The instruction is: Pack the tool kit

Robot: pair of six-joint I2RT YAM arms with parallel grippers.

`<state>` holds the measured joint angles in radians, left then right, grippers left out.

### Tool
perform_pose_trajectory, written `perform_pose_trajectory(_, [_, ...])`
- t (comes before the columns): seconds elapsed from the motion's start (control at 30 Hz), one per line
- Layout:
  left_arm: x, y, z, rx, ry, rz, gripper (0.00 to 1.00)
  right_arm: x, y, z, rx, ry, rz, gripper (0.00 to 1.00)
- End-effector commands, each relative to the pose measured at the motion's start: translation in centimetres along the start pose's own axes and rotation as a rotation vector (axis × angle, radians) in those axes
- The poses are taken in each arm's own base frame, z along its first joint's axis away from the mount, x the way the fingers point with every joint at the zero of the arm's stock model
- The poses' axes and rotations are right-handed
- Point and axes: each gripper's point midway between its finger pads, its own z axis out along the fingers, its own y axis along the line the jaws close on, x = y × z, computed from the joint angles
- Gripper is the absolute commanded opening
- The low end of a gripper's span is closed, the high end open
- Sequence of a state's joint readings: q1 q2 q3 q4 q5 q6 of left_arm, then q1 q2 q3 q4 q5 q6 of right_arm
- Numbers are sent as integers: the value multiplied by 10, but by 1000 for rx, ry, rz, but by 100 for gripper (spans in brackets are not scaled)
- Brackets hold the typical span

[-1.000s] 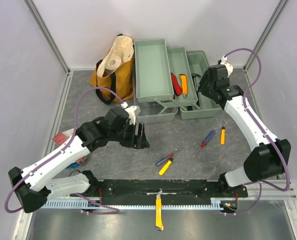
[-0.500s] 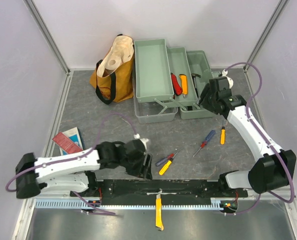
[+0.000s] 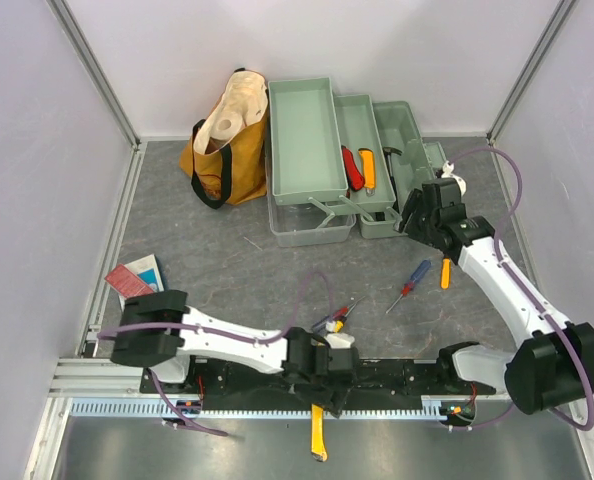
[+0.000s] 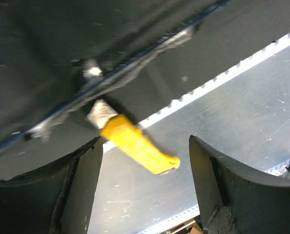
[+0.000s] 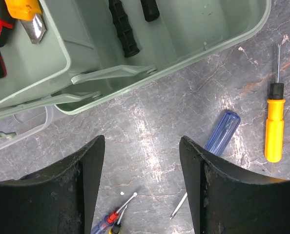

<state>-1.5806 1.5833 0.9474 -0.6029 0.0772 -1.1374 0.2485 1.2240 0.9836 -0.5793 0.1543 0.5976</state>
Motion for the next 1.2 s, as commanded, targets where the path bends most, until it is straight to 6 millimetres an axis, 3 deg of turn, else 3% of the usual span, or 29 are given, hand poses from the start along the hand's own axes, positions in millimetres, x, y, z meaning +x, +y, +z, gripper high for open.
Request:
perform_pose_trajectory(0.0, [5,-41,17,20,-21,-86,77,-9,3,-4,-47,-71,5,70])
perform_pose_trajectory(0.3, [25,-21,38,-102,-8,-205,69,0,1,-12,-85,-92,35,69])
perform_pose_trajectory(0.5, [20,-8,39,-208,-49,-159,57,-4,1,-23,-110,-134,62,69])
perform_pose_trajectory(0.63, [21,0,44,-304,-64,-74,57,-7,3,-26,-121,-148,68,69])
perform_pose_trajectory(0.9, [23,11,56,-372,-77,24,33,-8,4,-30,-136,-164,70,68])
perform_pose_trajectory(1.17, [5,24,43,-412,-153,34,8,-13,6,-37,-150,-186,80,68])
